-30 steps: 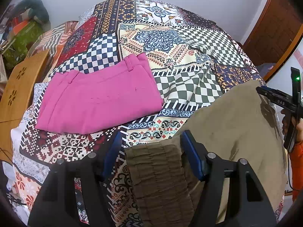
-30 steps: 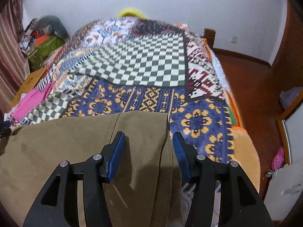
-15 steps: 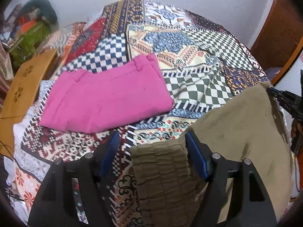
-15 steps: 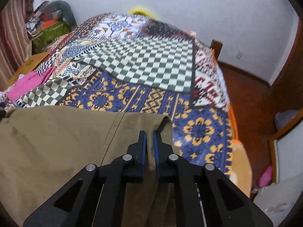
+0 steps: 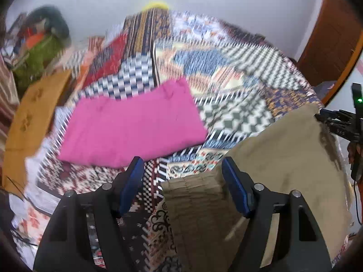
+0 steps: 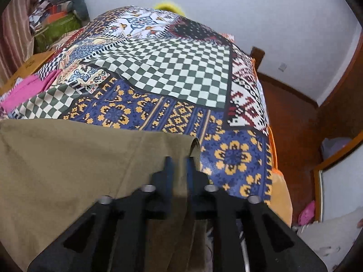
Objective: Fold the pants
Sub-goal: 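Grasp the waistband with left gripper while right gripper grasps the folded edge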
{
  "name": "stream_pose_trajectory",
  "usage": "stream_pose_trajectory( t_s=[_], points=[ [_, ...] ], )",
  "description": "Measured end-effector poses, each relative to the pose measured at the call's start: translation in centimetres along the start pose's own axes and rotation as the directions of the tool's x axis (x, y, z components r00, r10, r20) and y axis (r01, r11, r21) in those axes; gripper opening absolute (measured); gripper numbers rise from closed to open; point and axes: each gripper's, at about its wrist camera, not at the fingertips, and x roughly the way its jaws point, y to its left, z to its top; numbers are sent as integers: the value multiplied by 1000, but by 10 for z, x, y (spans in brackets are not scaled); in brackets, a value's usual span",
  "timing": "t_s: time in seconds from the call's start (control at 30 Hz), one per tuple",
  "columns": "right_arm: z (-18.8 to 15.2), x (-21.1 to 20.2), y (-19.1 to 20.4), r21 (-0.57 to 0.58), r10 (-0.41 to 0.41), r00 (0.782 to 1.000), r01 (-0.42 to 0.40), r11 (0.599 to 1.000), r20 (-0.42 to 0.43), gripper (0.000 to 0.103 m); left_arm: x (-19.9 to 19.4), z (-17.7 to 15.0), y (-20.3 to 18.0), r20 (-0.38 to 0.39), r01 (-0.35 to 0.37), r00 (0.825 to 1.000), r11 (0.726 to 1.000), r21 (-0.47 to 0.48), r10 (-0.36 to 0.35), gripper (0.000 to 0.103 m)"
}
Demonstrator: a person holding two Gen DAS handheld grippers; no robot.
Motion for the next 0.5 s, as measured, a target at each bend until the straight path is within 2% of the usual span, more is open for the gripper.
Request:
stream_pose_trajectory(
  t_s=[0.03, 0.07, 0.13, 0.2, 0.3, 0.4, 0.5],
  points=[
    [-1, -8, -1, 11, 9, 1000, -9, 1000, 11, 52, -12, 2, -2, 28, 4, 1000, 1000, 12, -5, 72],
    [-2, -15, 0, 14, 21, 999, -22, 1000, 30, 55, -19, 4, -3, 45, 9, 999, 1000, 17, -9, 72],
    [-2, -32, 5, 13, 54, 996, -55, 998, 66, 56, -35, 7, -7, 82, 27, 996, 999, 30, -30, 72],
    [0, -44, 11, 18, 82, 992, -84, 996, 92, 56, -41, 9, -11, 86, 65, 994, 997, 31, -68, 72],
    [5, -53, 30, 30, 166, 978, -171, 985, 125, 58, -37, 8, -19, 56, 141, 988, 990, 25, -143, 59],
    [11, -48, 58, 8, 235, 965, -237, 971, 114, 62, -21, 3, -28, 2, 178, 984, 984, 16, -178, 58],
    [12, -34, 91, -42, 275, 959, -273, 961, 71, 62, -3, -6, -34, -57, 178, 983, 984, 24, -177, 58]
  ],
)
